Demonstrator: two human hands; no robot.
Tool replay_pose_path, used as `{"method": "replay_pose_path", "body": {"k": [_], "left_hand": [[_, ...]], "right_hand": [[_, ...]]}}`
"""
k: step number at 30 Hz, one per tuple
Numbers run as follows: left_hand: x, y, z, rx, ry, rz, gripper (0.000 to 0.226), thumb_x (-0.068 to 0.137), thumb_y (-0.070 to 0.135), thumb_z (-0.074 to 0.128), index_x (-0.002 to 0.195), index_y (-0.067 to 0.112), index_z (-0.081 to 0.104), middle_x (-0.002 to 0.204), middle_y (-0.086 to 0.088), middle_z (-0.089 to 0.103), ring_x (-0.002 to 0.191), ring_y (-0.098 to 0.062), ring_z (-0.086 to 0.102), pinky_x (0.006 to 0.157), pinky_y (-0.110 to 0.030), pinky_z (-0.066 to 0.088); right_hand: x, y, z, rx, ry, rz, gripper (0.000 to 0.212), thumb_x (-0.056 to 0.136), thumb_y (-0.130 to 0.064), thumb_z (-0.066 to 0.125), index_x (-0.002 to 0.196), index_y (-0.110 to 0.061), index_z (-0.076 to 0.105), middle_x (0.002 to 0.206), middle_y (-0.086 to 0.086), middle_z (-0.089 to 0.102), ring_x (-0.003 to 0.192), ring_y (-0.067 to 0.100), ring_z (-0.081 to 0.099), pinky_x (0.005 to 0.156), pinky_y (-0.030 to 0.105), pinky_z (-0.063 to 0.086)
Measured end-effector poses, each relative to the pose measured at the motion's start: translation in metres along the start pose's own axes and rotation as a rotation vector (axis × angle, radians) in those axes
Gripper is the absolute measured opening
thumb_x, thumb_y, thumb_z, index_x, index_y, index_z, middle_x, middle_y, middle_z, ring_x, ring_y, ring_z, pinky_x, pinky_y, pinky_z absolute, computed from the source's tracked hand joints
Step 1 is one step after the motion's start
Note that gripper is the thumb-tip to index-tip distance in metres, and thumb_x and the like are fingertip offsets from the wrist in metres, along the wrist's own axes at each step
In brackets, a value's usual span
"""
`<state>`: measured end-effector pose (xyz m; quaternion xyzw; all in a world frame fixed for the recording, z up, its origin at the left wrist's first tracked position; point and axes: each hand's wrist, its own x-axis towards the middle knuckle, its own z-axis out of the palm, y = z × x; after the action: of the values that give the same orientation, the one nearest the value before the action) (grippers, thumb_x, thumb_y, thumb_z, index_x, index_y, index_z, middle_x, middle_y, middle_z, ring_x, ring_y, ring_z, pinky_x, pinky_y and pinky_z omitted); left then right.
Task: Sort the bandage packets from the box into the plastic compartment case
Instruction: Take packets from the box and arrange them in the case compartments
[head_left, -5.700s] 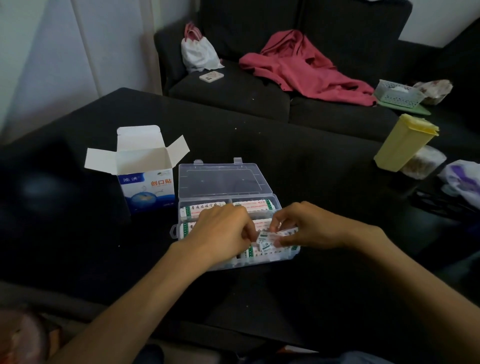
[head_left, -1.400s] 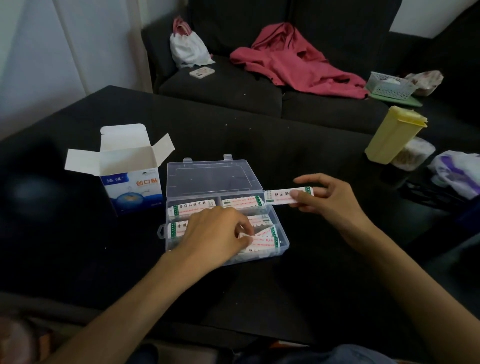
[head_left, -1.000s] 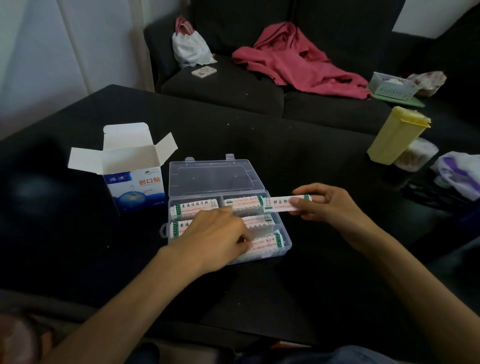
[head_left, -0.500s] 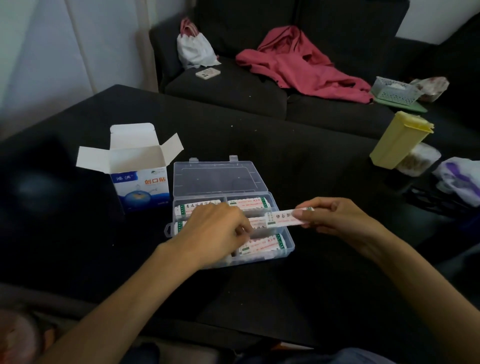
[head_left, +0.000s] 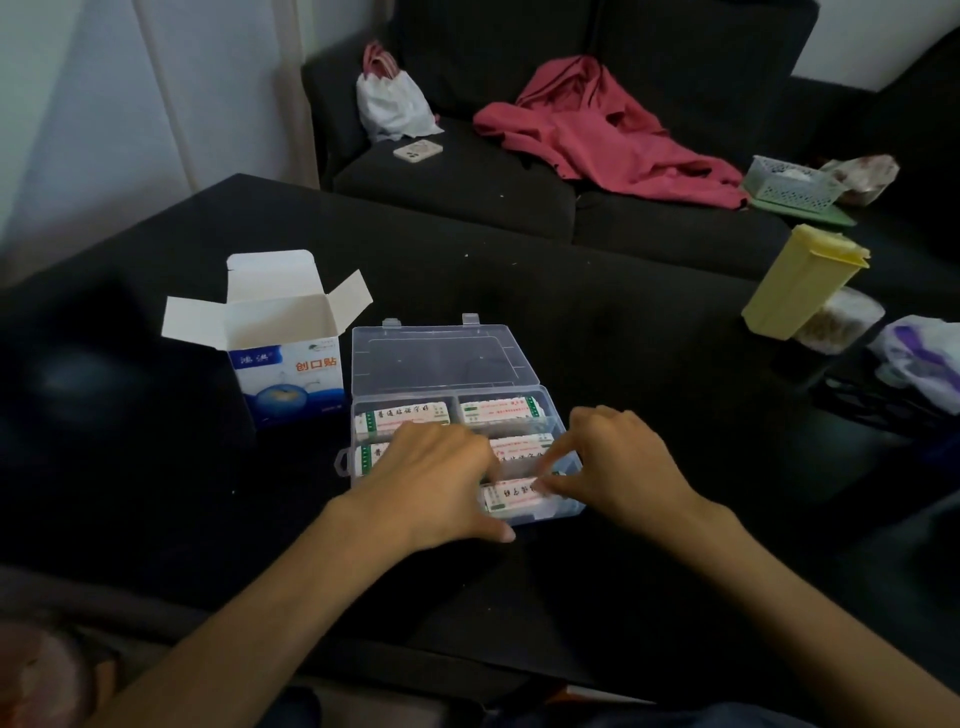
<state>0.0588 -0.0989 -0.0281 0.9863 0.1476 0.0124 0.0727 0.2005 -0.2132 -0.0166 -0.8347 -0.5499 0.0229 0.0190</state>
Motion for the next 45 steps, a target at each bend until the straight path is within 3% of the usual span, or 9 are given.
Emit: {"method": "replay_pose_path", "body": {"k": [8,13,22,31,34,36,38,42,45], "left_hand": [[0.003,-0.002,0.006,0.072,0.024,0.026,0.051,0.080,0.064,0.055,0.111,0.024,0.061,0.099,0.003,0.062,0.090,-0.017,0.057,0.068,-0.031,0.033],[0.005,-0.004,0.006,0.038,0.007,0.026,0.053,0.078,0.066,0.056,0.112,0.024,0.059,0.106,0.004,0.060,0.095,-0.015,0.055,0.071,-0.029,0.031],[0.004,-0.007,0.004,0.014,-0.003,-0.007,0.056,0.078,0.072,0.049,0.110,0.028,0.064,0.103,0.005,0.061,0.090,-0.011,0.055,0.071,-0.028,0.035],[0.002,-0.004,-0.003,-0.154,0.070,-0.074,0.063,0.068,0.078,0.052,0.112,0.035,0.066,0.098,0.011,0.066,0.086,-0.004,0.055,0.075,-0.025,0.045],[-0.014,-0.013,-0.024,-0.346,0.283,-0.253,0.054,0.067,0.077,0.039,0.089,0.035,0.066,0.077,0.016,0.060,0.065,0.003,0.049,0.063,-0.020,0.042],[-0.027,-0.031,-0.033,-0.378,0.591,-0.385,0.042,0.082,0.065,0.039,0.076,0.029,0.061,0.067,0.011,0.057,0.057,-0.002,0.049,0.055,-0.024,0.039],[-0.040,-0.059,-0.037,-0.313,0.845,-0.529,0.029,0.092,0.046,0.046,0.092,0.023,0.064,0.088,0.003,0.063,0.072,-0.011,0.055,0.062,-0.028,0.044],[-0.053,-0.105,-0.037,-0.285,0.819,-0.805,0.046,0.093,0.028,0.054,0.137,0.019,0.046,0.138,-0.009,0.044,0.125,-0.028,0.039,0.094,-0.044,0.040],[-0.053,-0.123,-0.029,-0.456,0.714,-0.894,0.057,0.093,0.034,0.054,0.145,0.018,0.035,0.144,-0.009,0.042,0.130,-0.030,0.039,0.103,-0.048,0.035]], "right_hand": [[0.009,-0.001,0.001,-0.009,-0.210,0.043,0.023,0.086,-0.037,0.062,0.109,-0.036,0.064,0.121,-0.008,0.059,0.105,0.010,0.054,0.095,0.032,0.043],[0.014,0.004,-0.002,0.133,-0.288,0.143,0.016,0.082,-0.037,0.067,0.098,-0.034,0.070,0.113,-0.007,0.057,0.092,0.007,0.052,0.082,0.029,0.051],[0.018,0.002,0.001,-0.022,-0.240,0.355,0.045,0.068,-0.053,0.074,0.098,-0.021,0.064,0.094,-0.004,0.061,0.081,0.011,0.059,0.075,0.030,0.053],[0.022,0.001,-0.020,0.046,-0.299,0.428,0.035,0.073,-0.049,0.072,0.092,-0.020,0.066,0.086,-0.005,0.064,0.077,0.009,0.060,0.067,0.025,0.051],[0.029,-0.016,-0.042,0.111,-0.119,0.322,0.025,0.080,-0.048,0.065,0.091,-0.025,0.065,0.082,-0.010,0.060,0.071,0.005,0.057,0.059,0.021,0.044],[0.041,-0.038,-0.048,0.188,0.056,0.134,0.025,0.085,-0.046,0.060,0.103,-0.030,0.062,0.086,-0.012,0.057,0.073,0.002,0.054,0.064,0.021,0.045],[0.057,-0.069,-0.049,0.276,0.155,-0.068,0.036,0.089,-0.039,0.057,0.124,-0.031,0.052,0.086,-0.011,0.057,0.074,0.001,0.054,0.069,0.020,0.045],[0.094,-0.119,-0.035,0.231,0.203,-0.313,0.058,0.093,-0.031,0.054,0.144,-0.033,0.027,0.101,-0.002,0.061,0.084,0.009,0.059,0.069,0.020,0.049],[0.112,-0.130,-0.023,0.148,0.238,-0.352,0.045,0.092,-0.033,0.056,0.135,-0.029,0.045,0.111,0.001,0.060,0.091,0.014,0.059,0.071,0.023,0.047]]}}
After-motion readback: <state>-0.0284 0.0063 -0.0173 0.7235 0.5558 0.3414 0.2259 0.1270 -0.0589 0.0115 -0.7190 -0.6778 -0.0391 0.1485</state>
